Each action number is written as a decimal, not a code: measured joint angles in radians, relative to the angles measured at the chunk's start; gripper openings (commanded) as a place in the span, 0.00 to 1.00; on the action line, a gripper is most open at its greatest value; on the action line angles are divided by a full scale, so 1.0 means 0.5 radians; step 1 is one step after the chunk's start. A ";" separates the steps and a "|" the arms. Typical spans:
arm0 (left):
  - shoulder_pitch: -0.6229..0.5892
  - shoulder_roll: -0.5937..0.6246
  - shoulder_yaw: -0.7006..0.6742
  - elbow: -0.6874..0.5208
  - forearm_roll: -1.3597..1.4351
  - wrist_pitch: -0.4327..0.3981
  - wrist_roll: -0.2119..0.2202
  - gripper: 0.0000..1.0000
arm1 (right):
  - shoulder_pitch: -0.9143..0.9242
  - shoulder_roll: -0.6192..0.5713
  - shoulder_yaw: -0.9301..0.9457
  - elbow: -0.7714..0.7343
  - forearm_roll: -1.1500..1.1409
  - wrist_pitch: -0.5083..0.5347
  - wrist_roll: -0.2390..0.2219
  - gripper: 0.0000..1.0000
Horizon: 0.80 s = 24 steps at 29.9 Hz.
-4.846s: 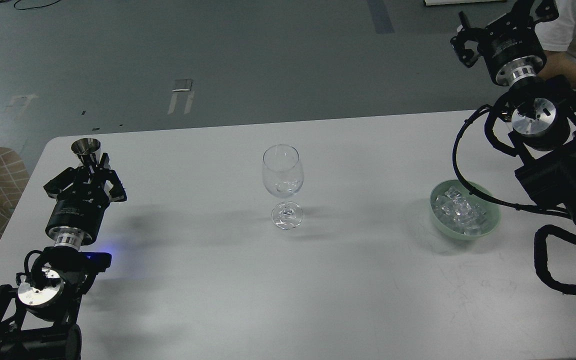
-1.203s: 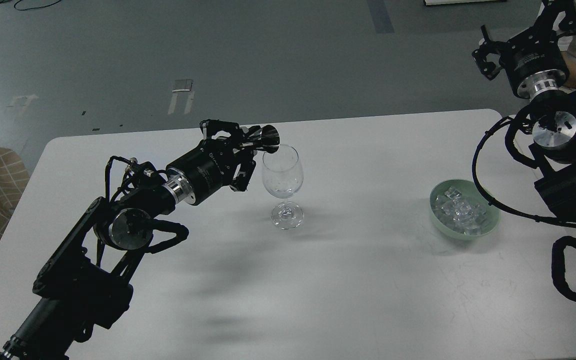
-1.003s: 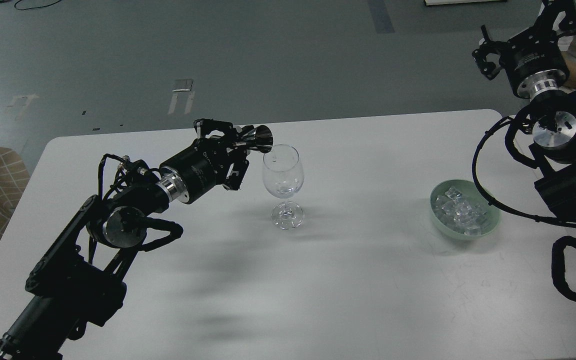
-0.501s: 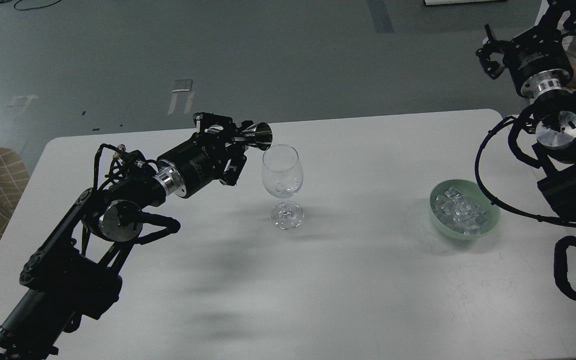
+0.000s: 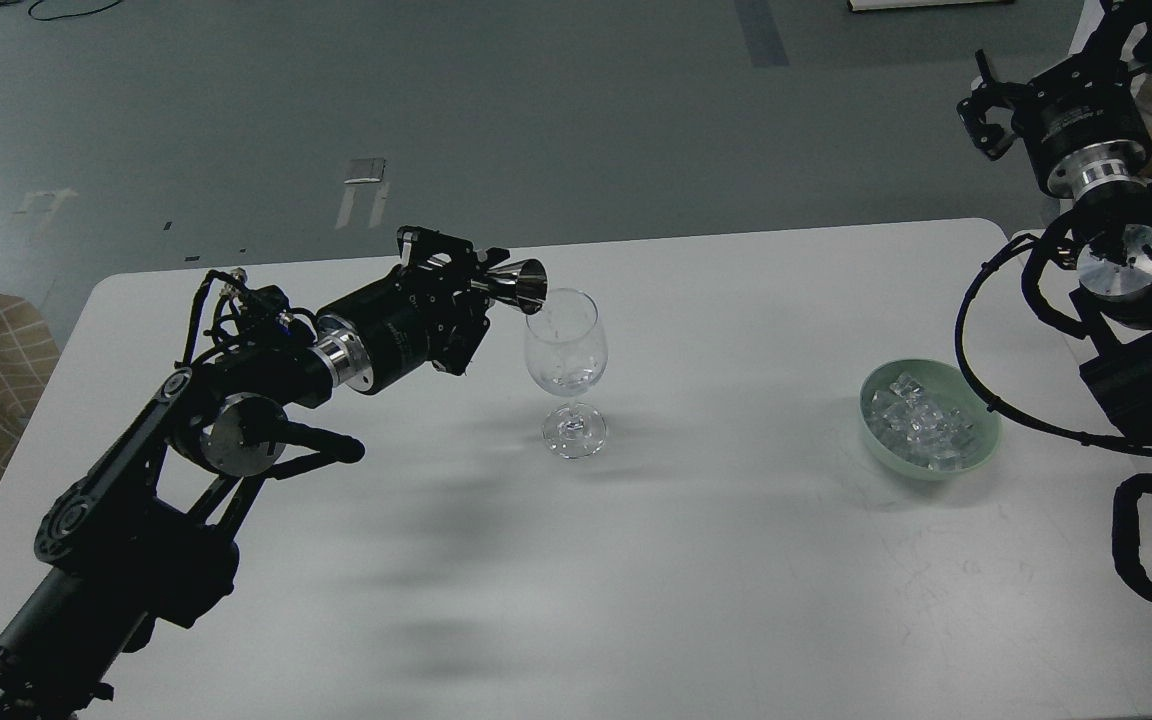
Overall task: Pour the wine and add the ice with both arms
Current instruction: 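Tilt the jigger above the wine glass to pour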
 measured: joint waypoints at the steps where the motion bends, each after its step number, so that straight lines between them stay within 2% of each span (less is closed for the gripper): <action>1: -0.006 0.010 0.001 -0.016 0.009 0.001 0.006 0.17 | -0.001 -0.001 0.000 0.000 0.000 0.000 0.000 1.00; 9: -0.042 0.079 0.064 -0.089 0.201 0.001 0.027 0.16 | -0.011 -0.002 0.000 0.000 0.000 0.002 0.000 1.00; 15: -0.075 0.081 0.067 -0.122 0.251 0.001 0.114 0.16 | -0.025 -0.016 0.000 0.000 0.000 0.003 0.000 1.00; 24: -0.098 0.082 0.065 -0.166 0.386 0.011 0.144 0.13 | -0.038 -0.020 0.002 0.003 0.000 0.003 0.003 1.00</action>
